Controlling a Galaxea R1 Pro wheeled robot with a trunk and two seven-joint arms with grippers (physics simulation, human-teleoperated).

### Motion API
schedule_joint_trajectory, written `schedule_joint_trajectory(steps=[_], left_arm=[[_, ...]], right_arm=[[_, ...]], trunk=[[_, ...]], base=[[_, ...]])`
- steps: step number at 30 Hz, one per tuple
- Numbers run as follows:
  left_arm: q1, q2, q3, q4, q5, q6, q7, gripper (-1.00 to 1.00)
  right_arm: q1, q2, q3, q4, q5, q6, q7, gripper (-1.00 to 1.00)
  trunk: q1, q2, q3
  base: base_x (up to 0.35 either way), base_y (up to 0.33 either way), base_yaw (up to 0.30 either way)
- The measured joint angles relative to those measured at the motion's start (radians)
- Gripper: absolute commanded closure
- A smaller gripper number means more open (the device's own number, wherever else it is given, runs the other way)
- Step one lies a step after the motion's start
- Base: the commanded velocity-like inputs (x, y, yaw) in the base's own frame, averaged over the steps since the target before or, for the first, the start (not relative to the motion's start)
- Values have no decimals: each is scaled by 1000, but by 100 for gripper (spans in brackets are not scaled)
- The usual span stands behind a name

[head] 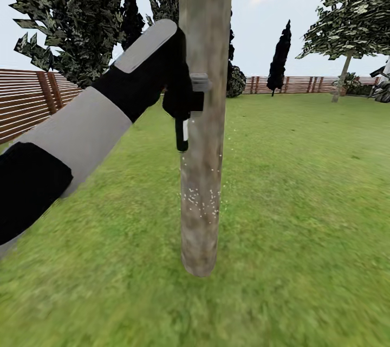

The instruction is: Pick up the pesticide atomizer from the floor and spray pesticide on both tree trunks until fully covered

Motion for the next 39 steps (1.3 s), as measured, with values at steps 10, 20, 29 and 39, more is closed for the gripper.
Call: schedule_joint_trajectory(steps=[10, 20, 29, 39], left_arm=[[-141, -4, 9, 49, 141, -3, -8, 100], [102, -9, 6, -102, 134, -20, -2, 100], [402, -6, 0, -215, -26, -23, -5, 100], [718, 1, -1, -280, -205, -21, -9, 100]], right_arm=[[0, 0, 0, -3, -1, 0, -1, 100], [1, 0, 0, -3, -1, 0, 0, 100], [1, 1, 3, -3, -1, -1, 1, 100], [1, 2, 6, 0, -2, -2, 1, 100]], trunk=[[0, 0, 0], [0, 0, 0], [0, 0, 0], [0, 0, 0]], base=[[0, 0, 0], [0, 0, 0], [0, 0, 0], [0, 0, 0]])
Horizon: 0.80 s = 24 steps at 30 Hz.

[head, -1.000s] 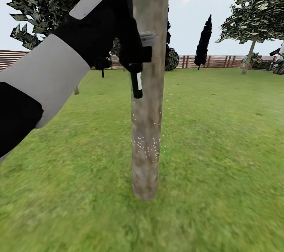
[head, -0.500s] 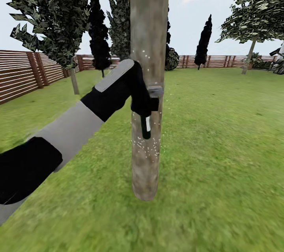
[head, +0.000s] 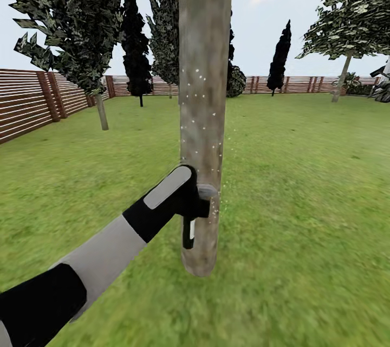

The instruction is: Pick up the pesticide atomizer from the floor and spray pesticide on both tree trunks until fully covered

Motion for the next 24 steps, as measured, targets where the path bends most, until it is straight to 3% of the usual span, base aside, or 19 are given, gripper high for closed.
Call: schedule_joint_trajectory(steps=[1, 2, 4, 6, 7, 9, 12, 13, 17, 24], left_arm=[[23, 1, -1, 0, -2, 1, -1, 100], [64, 3, -2, -1, -36, 1, -5, 100], [133, 3, -1, -4, -145, 2, -57, 100], [182, 4, -1, -4, -262, 2, -165, 100], [218, 8, 1, -2, -343, 2, -254, 100], [263, 17, 1, 2, -472, -10, -342, 100], [320, 35, 1, 6, -606, -88, -441, 100], [332, 49, 0, 7, -636, -109, -487, 100], [344, 70, 0, 10, -683, -180, -579, 100], [346, 71, -5, 10, -688, -220, -594, 100]], right_arm=[[0, 0, 1, 3, 0, -2, 0, 100], [0, 0, 3, 8, 2, -6, 1, 100], [2, 0, 4, 11, 2, -9, 2, 100], [2, 0, 4, 17, 3, -11, 3, 100], [3, 0, 4, 23, 3, -12, 4, 100], [3, 0, 4, 39, 4, -12, 5, 100], [3, 0, 4, 69, 4, -25, 17, 100], [3, 0, 4, 81, 5, -41, 36, 100], [3, -2, 0, 93, 14, -66, 93, 100], [3, -4, -3, 107, 17, -70, 100, 100]], trunk=[[0, 0, 0], [0, 0, 0], [0, 0, 0], [0, 0, 0], [0, 0, 0], [0, 0, 0], [0, 0, 0], [0, 0, 0], [0, 0, 0], [0, 0, 0]], base=[[0, 0, 0], [0, 0, 0], [0, 0, 0], [0, 0, 0], [0, 0, 0], [0, 0, 0], [0, 0, 0], [0, 0, -4], [0, 0, -83], [-176, 156, -202]])
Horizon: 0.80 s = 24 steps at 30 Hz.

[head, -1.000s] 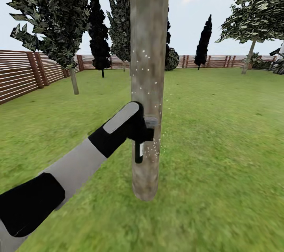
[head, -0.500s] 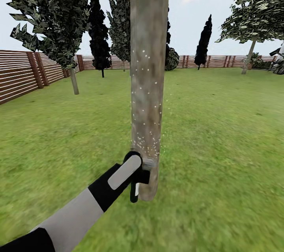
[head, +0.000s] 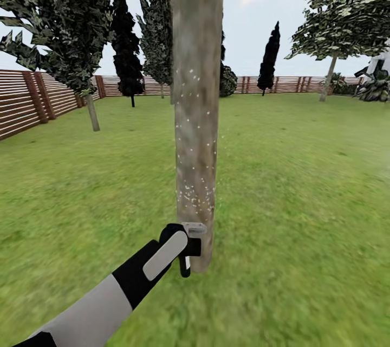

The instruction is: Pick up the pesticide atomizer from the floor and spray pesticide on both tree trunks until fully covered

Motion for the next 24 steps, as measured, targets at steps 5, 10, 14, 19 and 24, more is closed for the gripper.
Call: schedule_joint_trajectory(steps=[5, 10, 14, 19, 24], left_arm=[[22, -1, -1, -5, 0, -2, -5, 100], [24, 0, -2, -13, -1, -4, -5, 100], [24, -1, -3, -14, 0, -27, -5, 100], [24, -1, -3, -13, 0, -31, -5, 100], [24, -1, -3, -13, 0, -31, -5, 100]], right_arm=[[0, 2, -1, 2, -1, 0, -2, 100], [0, 1, 0, 3, 1, 0, 0, 100], [0, 2, 2, 17, 0, -1, 1, 100], [0, 2, 2, 20, 0, -2, 2, 100], [0, 1, 2, 20, 0, -2, 2, 100]], trunk=[[0, 0, 0], [0, 0, 0], [0, 0, 0], [0, 0, 0], [0, 0, 0]], base=[[-250, 263, -226], [-115, 318, -45], [-11, 347, -120], [-1, 350, -230], [0, 350, -188]])
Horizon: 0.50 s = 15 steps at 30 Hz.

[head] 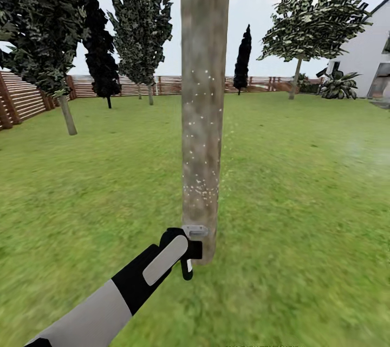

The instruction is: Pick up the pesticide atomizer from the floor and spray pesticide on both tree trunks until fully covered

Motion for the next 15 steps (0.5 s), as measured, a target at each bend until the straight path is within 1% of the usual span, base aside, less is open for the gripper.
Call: schedule_joint_trajectory(steps=[3, 5, 15], left_arm=[[0, -1, 0, 1, 0, 0, 0, 100], [0, -1, -1, 2, 0, 0, 0, 100], [1, -5, -6, 8, 0, 0, 0, 100]], right_arm=[[0, 0, 1, 3, 0, 0, 0, 100], [0, 0, 0, 6, 0, 0, 0, 100], [0, -1, 0, 15, -2, 0, 1, 100]], trunk=[[0, 0, 0], [0, 0, 0], [0, 0, 0]], base=[[0, 350, -56], [0, 350, -147], [0, 350, -233]])
